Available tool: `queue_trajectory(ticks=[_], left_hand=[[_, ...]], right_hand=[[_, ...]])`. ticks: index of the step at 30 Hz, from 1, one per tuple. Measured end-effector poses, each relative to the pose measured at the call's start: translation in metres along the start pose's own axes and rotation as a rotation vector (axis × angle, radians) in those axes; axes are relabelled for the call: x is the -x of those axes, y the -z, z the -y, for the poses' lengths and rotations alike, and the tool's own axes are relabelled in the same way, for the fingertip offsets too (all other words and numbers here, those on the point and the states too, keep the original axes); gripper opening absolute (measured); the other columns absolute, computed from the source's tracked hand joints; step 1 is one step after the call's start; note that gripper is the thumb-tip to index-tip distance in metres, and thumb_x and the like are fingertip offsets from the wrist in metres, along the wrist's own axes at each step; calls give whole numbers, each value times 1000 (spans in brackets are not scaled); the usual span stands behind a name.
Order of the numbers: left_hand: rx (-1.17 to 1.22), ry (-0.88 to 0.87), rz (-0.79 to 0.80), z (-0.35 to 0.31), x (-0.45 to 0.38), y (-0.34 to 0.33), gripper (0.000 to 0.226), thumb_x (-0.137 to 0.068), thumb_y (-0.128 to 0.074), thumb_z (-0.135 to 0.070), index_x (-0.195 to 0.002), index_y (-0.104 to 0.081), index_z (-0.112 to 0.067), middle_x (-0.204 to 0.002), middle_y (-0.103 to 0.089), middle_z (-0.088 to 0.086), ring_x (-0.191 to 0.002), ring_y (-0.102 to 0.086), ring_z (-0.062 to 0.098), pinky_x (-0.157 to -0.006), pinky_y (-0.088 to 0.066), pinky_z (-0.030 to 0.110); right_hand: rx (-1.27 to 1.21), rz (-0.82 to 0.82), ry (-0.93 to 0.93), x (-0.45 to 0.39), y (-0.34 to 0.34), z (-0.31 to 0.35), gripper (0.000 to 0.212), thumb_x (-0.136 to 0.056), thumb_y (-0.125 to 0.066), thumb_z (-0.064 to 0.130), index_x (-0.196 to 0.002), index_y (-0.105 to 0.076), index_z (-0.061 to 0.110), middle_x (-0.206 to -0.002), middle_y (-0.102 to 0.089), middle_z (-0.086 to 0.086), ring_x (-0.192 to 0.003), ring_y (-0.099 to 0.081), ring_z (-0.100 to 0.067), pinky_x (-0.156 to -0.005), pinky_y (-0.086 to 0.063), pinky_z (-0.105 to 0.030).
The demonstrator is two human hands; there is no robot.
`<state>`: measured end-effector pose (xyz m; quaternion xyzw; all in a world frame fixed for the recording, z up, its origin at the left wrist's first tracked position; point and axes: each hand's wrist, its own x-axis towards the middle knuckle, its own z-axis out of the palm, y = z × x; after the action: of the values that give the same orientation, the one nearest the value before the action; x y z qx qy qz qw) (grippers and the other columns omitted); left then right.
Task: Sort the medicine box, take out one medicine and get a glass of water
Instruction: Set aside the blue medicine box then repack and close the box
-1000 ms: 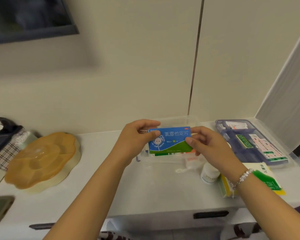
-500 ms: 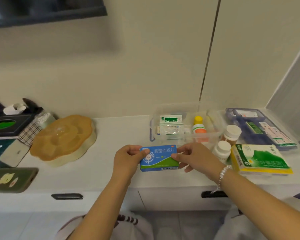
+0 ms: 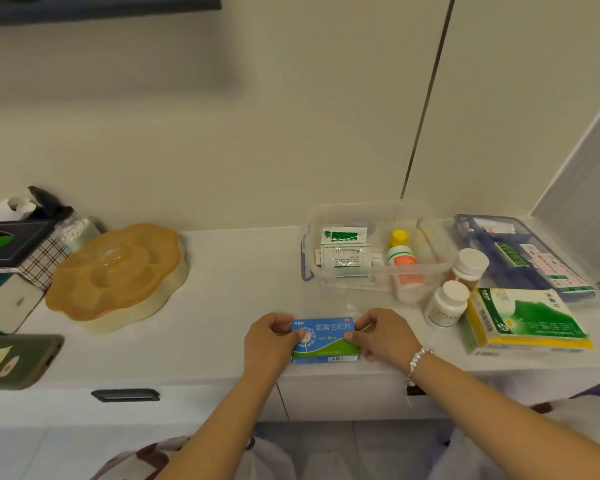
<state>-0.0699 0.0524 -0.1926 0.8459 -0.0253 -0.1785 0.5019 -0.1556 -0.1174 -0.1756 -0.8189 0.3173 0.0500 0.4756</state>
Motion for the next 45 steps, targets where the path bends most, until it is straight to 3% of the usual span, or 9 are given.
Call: queue_trajectory(ticks=[4,9,12,15,20,32,36,39,45], left_hand=[[-66,-78,-34,-6,4,1,34,-80,-69,-23,-111,-58,-16,-101,-58,-1,-90,-59,12,-60,-47,14],[5,-202,-62,-29,17,-1,23,-83,-64,-28,-104,-60,-22,-103,-59,-3,-85,-57,7,-63,-46,15],[75,-263,-59,-45,32,-4,8,-86,-60,-30,-93,-58,-32,-98,-61,-9,-80,-57,2,-68,-48,18],[107,-328,-12,-60,48,-9,13,-87,-58,-30,-82,-55,-42,-87,-60,-20,-79,-58,1,-61,-46,8],[177,-361,127,-85,66,-32,15,-87,-57,-24,-80,-62,-37,-82,-66,-12,-77,-64,10,-59,-47,6],[135,-338,304,-118,94,-130,7,-85,-60,-25,-84,-65,-31,-80,-68,-10,-76,-64,7,-74,-52,25],[121,-345,341,-123,101,-161,15,-86,-60,-27,-98,-68,-26,-94,-69,-10,-81,-63,-2,-71,-48,11],[81,-358,313,-125,104,-178,25,-86,-60,-28,-109,-65,-21,-106,-67,-3,-89,-63,7,-78,-51,18],[49,-353,265,-126,108,-193,37,-86,-60,-27,-122,-59,-20,-118,-65,-1,-89,-59,4,-69,-46,6]], right_hand=[[16,-31,22,2,5,2,22,-74,-74,27,-79,-56,15,-58,-64,1,-42,-54,-8,-48,-43,-18],[-37,-80,126,15,22,12,21,-75,-73,30,-84,-60,16,-64,-65,1,-49,-58,-5,-46,-46,-13],[-120,-90,233,30,37,19,15,-76,-71,27,-85,-62,19,-63,-66,-1,-51,-61,-3,-46,-48,-12],[-162,-144,347,46,56,20,10,-77,-70,25,-85,-63,24,-64,-67,-1,-56,-62,-5,-54,-50,-15],[-140,-295,435,62,91,5,12,-79,-69,22,-90,-66,22,-63,-64,1,-58,-59,-11,-55,-43,-7],[118,-556,271,68,163,-67,23,-79,-68,29,-101,-64,25,-79,-64,9,-71,-57,-6,-60,-40,-13],[352,-625,154,65,176,-92,39,-77,-67,38,-113,-61,23,-110,-61,-2,-96,-52,-17,-77,-43,-27],[407,-612,81,64,182,-104,51,-78,-64,43,-123,-54,21,-122,-57,-6,-111,-50,-24,-90,-43,-34],[332,-565,72,61,187,-110,53,-78,-66,40,-125,-54,19,-121,-62,-6,-106,-58,-22,-84,-44,-28]])
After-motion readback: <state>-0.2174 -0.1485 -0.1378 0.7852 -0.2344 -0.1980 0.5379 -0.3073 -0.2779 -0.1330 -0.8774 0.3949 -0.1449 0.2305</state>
